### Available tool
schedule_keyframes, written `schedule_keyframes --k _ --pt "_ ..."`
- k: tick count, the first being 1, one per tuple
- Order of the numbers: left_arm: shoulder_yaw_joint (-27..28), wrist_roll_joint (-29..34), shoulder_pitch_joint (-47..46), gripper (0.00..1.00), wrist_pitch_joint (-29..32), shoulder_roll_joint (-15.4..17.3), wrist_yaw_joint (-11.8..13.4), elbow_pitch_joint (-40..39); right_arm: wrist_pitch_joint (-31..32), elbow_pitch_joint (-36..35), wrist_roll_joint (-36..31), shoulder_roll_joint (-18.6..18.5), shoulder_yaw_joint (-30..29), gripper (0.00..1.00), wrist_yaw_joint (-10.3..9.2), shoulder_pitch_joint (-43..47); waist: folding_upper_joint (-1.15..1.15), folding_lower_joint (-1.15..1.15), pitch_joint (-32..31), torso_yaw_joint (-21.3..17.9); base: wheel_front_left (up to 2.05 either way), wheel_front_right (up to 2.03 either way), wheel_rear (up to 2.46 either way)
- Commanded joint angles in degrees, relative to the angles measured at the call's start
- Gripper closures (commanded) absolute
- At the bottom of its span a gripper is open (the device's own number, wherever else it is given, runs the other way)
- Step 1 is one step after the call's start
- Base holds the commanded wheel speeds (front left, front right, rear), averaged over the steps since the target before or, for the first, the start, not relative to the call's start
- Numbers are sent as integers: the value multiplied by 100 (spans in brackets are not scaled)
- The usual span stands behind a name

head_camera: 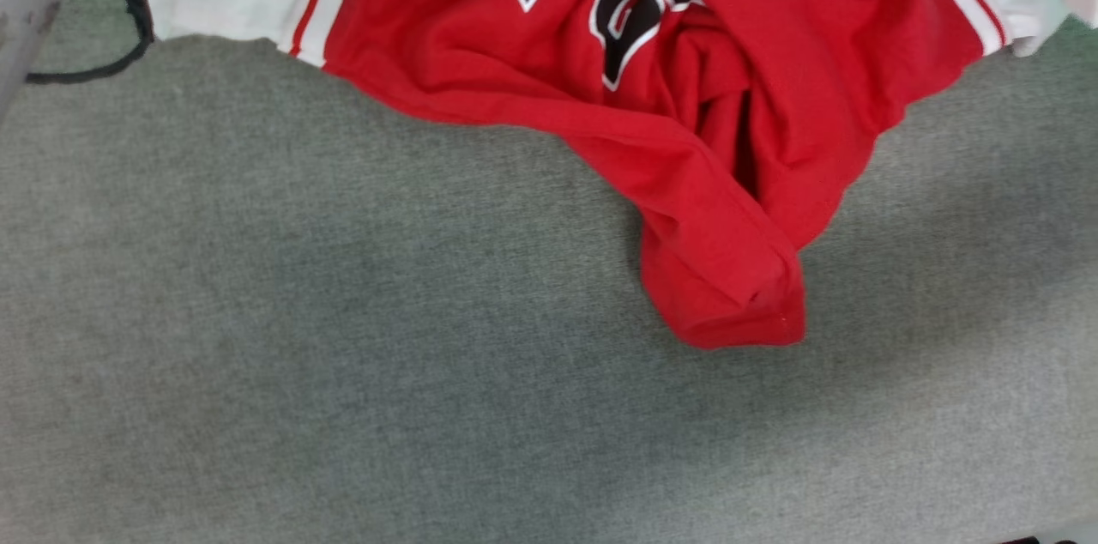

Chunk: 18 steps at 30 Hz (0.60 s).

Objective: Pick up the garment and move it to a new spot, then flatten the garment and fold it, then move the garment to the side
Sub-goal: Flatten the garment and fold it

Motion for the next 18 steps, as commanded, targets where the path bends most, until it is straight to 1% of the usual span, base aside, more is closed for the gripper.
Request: schedule_keyframes --k 1,3,4,5,6,7,10,14,18 --pt "-363 3 453 100 70 29 36 258 101 109 190 14 304 0 -9 43 0 0 97 86 0 0 0" --pt "-458 -53 426 100 13 22 36 286 88 171 395 -16 483 0 -9 -32 0 0 116 99 0 0 0" --pt "-503 -75 415 100 -20 14 37 303 114 191 505 -25 593 51 -9 -51 0 0 119 101 0 0 0" --pt "-539 -109 400 100 -53 8 37 314 134 203 599 -41 702 64 -9 -57 0 0 122 97 0 0 0" --pt "-539 -109 400 100 -53 8 37 314 134 203 599 -41 702 64 -9 -57 0 0 122 97 0 0 0" --pt "-572 -138 378 100 -92 5 36 326 110 213 655 -65 801 100 -9 -89 0 0 125 92 0 0 0" --pt "-644 -254 335 100 -227 -7 37 367 24 274 887 -139 1015 100 -10 -164 0 0 114 79 0 0 0" --pt "-640 -465 326 100 -542 -79 36 401 -290 316 1049 -200 1193 100 -10 -323 0 0 33 95 0 0 0" --pt "-480 -684 287 100 -1090 -150 35 476 -795 279 1272 -269 1242 100 -9 -501 0 0 -130 190 0 0 0"
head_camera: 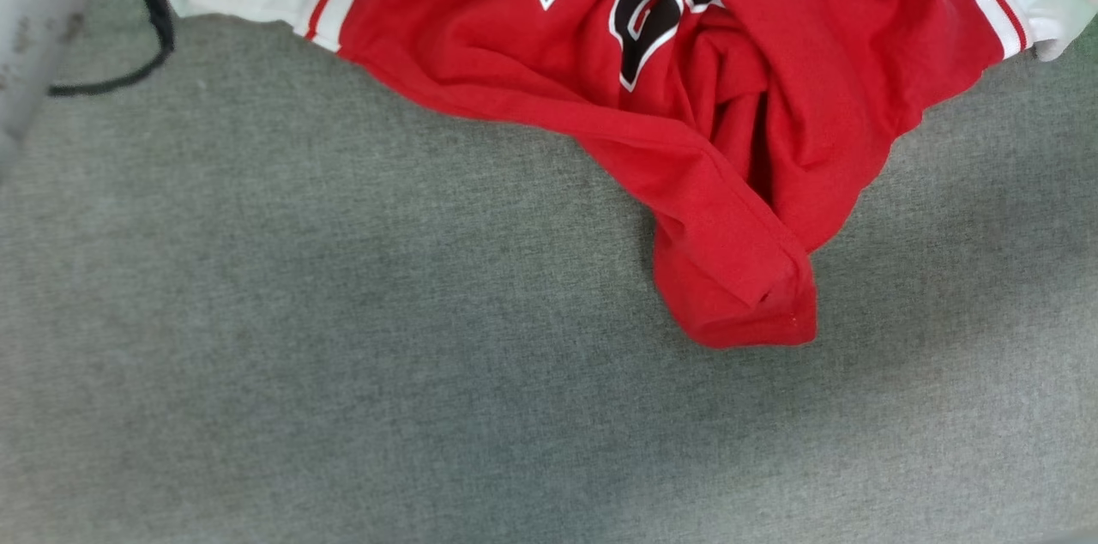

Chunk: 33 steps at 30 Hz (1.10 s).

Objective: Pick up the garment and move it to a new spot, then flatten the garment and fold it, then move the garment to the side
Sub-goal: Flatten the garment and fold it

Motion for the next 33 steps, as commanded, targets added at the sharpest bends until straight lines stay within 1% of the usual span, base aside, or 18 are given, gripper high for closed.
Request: schedule_keyframes --k 1,6,11,14,16,19,23,25,28,30,33 --pt "-98 1 311 100 -101 -43 32 110 -103 19 133 -20 -8 100 -11 -5 0 0 -122 97 0 0 0" --pt "111 -126 318 100 -1037 -83 28 310 -694 81 461 -126 -143 100 -11 -181 0 0 -423 270 0 0 0" --pt "417 -293 178 100 -1974 -203 27 581 -1228 469 359 -93 -271 100 -11 -563 0 0 -686 427 0 0 0" --pt "652 -285 -86 100 -2611 -316 34 875 -1656 878 287 49 -442 100 -11 -912 0 0 -764 499 0 0 0" --pt "830 -281 -332 100 -3037 -453 82 1127 -1950 1226 152 155 -550 100 -11 -1203 0 0 -798 533 0 0 0" --pt "1070 -237 -784 100 -3651 -675 242 1482 -2377 1794 -60 329 -731 100 -11 -1702 0 0 -846 595 0 0 0" --pt "1387 -228 -1430 100 -4376 -844 343 1874 -2764 2494 -199 613 -1084 100 -14 -2301 0 0 -971 661 0 0 0" --pt "1533 -264 -1628 100 -4588 -899 299 2012 -2834 2710 -281 718 -1235 100 -16 -2496 0 0 -1057 681 0 0 0" --pt "1632 -261 -1655 100 -4723 -929 175 2146 -2869 2805 -430 806 -1384 100 -16 -2574 0 0 -1205 707 0 0 0" --pt "1603 -283 -1469 100 -4728 -936 112 2233 -2869 2773 -489 859 -1438 100 -16 -2347 0 0 -1305 737 0 0 0" --pt "1500 -368 -1016 100 -4652 -873 36 2279 -2872 2667 -544 858 -1331 100 -16 -1948 0 0 -1441 773 0 0 0"
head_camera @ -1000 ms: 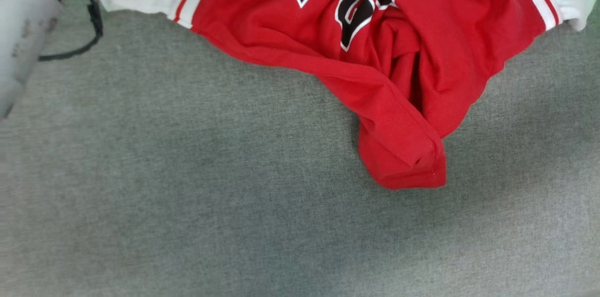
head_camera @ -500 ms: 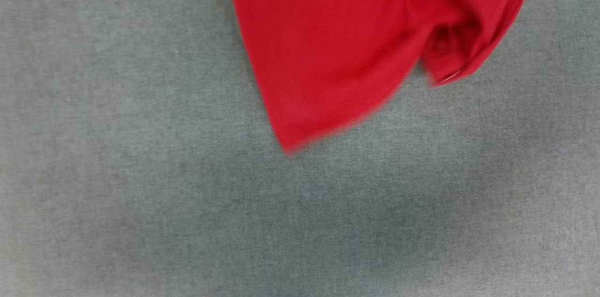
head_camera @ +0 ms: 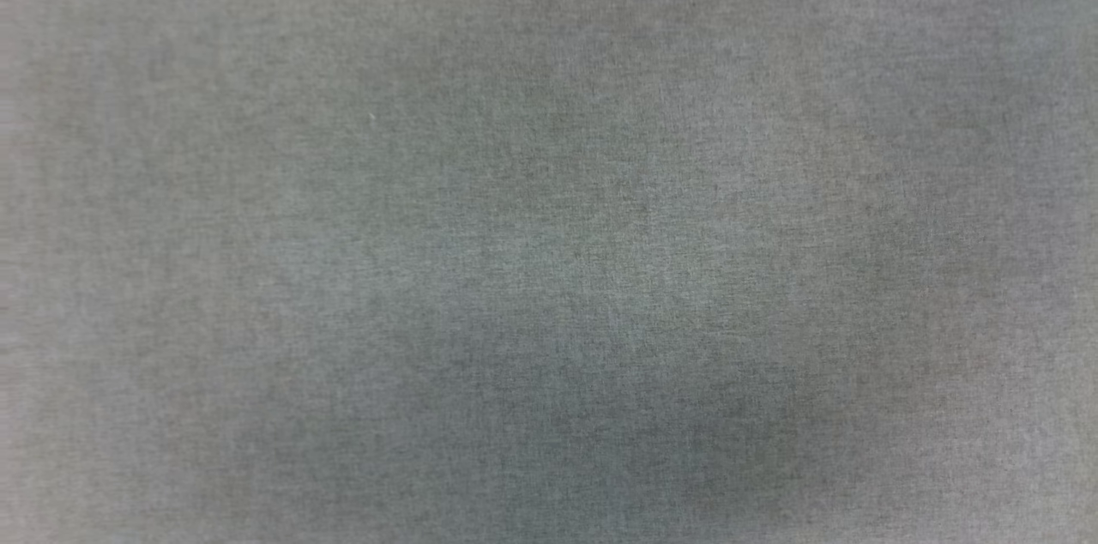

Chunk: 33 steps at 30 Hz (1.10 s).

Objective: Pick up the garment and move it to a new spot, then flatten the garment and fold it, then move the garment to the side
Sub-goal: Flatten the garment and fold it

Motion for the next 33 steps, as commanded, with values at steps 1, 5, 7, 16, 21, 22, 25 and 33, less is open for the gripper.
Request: schedule_keyframes --k 1,5,7,16,21,22,25,33 --pt "-6 -90 327 100 0 148 -3 20 -26 -42 1 -91 69 100 -22 284 0 0 -167 64 0 0 0" --pt "-181 -410 1439 100 39 488 -17 -786 2 -532 173 -190 349 100 -22 1119 0 0 -323 13 0 0 0" --pt "-283 -653 2163 100 29 728 -20 -1384 56 -876 304 -333 511 100 -22 1600 0 0 -404 17 0 0 0" --pt "-697 -1650 5144 100 -72 2224 -23 -4428 303 -2872 1021 -1395 1107 100 -18 3918 0 0 -705 -10 0 0 0" --pt "-862 -1808 6225 100 -115 2945 -23 -5680 509 -3956 1264 -1988 1364 100 -17 5076 0 0 -793 -15 0 0 0" --pt "-918 -1771 6351 100 -118 3059 -23 -5822 550 -4136 1323 -2131 1391 100 -18 5263 0 0 -798 1 0 0 0" --pt "-1135 -1694 6675 100 -79 3311 -24 -6180 665 -4685 1380 -2482 1463 100 -17 5812 0 0 -789 43 0 0 0" --pt "-1581 -1649 7239 100 44 3701 -24 -6636 1006 -5695 1488 -3121 1392 100 -17 6850 0 0 -767 106 0 0 0"
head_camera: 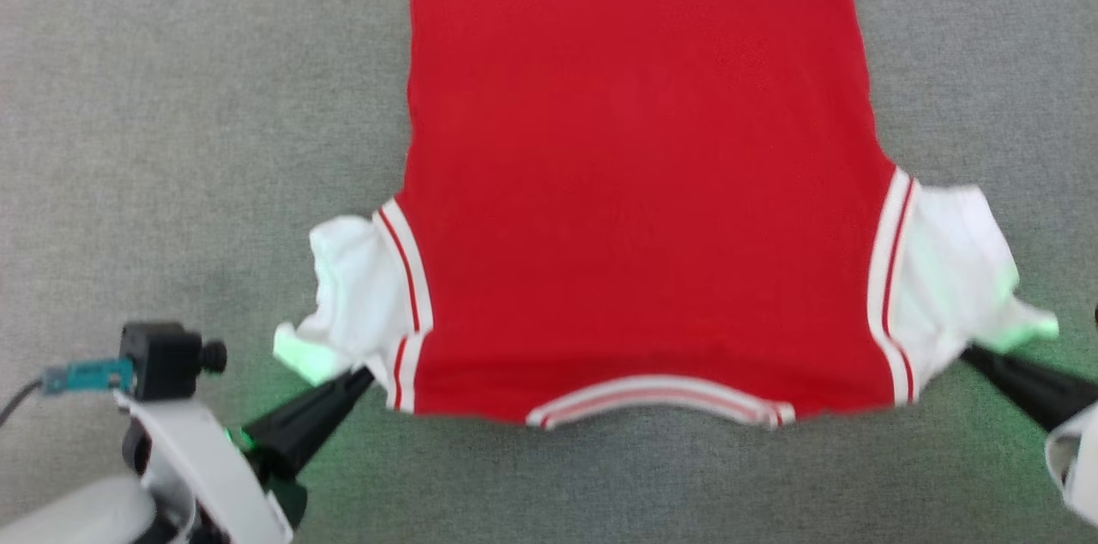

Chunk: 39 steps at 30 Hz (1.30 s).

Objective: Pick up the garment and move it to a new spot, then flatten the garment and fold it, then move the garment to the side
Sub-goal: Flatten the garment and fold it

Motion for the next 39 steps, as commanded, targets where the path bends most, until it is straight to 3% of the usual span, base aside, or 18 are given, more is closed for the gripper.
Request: schedule_keyframes --k 1,8,12,19,27,29,31,32,33,36,39 --pt "-49 -49 188 100 -30 115 -7 -154 152 -196 18 -153 20 100 -11 263 0 0 1 10 0 0 0" --pt "-102 -165 628 100 -125 532 -8 -599 423 -805 100 -561 -129 100 -11 893 0 0 31 67 0 0 0" --pt "-125 66 704 100 -158 466 101 -621 447 -838 -113 -558 -368 100 -11 1046 0 0 65 112 0 0 0" --pt "-260 304 491 100 47 -119 243 -22 1109 -373 -709 184 -580 100 -11 1035 0 0 81 129 0 0 0" --pt "-347 310 438 100 81 -751 152 787 1545 449 -1504 1127 -767 100 -52 1156 0 0 108 91 0 0 0" --pt "-358 334 452 100 68 -833 127 906 1558 455 -1627 1178 -881 82 -52 1194 0 0 113 69 0 0 0" --pt "-372 351 474 100 45 -885 118 1002 1512 434 -1773 1148 -1034 38 -53 1218 0 0 112 45 0 0 0" --pt "-368 350 490 100 32 -900 109 1040 1505 381 -1835 1133 -1100 7 -53 1236 0 0 108 26 0 0 0" --pt "-357 351 516 100 12 -908 100 1063 1503 274 -1893 1120 -1162 0 -52 1252 0 0 99 1 0 0 0" --pt "-332 367 626 100 -50 -904 93 1048 1569 -166 -1870 919 -1407 0 -25 1304 0 0 56 -58 0 0 0" --pt "-346 434 734 100 -82 -889 103 968 1621 -636 -1680 490 -1884 0 -18 1410 0 0 10 -37 0 0 0"
